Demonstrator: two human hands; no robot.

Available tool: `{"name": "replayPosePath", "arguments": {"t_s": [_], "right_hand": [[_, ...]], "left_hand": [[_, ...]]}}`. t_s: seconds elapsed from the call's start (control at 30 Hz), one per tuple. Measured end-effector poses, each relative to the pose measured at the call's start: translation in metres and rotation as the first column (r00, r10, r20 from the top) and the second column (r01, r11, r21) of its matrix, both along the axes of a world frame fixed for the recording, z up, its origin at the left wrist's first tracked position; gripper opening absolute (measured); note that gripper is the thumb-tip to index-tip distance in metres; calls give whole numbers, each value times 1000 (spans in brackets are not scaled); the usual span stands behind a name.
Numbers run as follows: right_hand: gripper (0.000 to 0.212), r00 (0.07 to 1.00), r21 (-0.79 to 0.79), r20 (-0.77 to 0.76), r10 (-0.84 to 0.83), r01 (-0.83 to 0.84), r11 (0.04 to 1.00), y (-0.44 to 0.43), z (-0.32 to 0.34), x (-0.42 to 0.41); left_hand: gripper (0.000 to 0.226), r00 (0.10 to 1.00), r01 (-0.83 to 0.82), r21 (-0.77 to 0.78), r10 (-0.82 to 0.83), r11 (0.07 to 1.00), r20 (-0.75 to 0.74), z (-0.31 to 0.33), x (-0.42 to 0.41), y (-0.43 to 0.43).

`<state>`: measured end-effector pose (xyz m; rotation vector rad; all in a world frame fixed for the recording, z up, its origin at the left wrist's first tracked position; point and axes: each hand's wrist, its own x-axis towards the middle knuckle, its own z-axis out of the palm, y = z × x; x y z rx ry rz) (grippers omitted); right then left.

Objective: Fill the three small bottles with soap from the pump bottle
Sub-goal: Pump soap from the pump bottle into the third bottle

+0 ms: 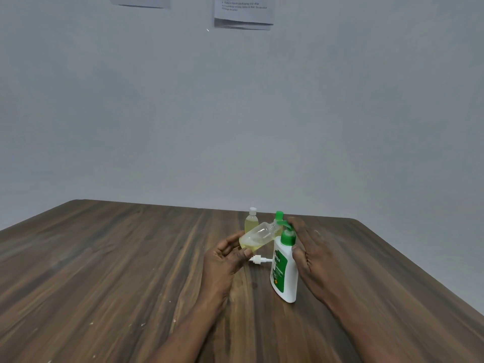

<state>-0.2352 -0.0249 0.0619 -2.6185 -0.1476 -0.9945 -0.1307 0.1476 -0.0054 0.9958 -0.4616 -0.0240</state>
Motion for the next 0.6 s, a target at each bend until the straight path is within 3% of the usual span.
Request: {"name": "replayPosePath", "arguments": {"t_s": [0.6], "right_hand": [[55,1000,-50,23,-1,2,999,3,4,-4]], "left_hand": [[48,1000,-2,-10,2,1000,-2,0,-1,0]]}}
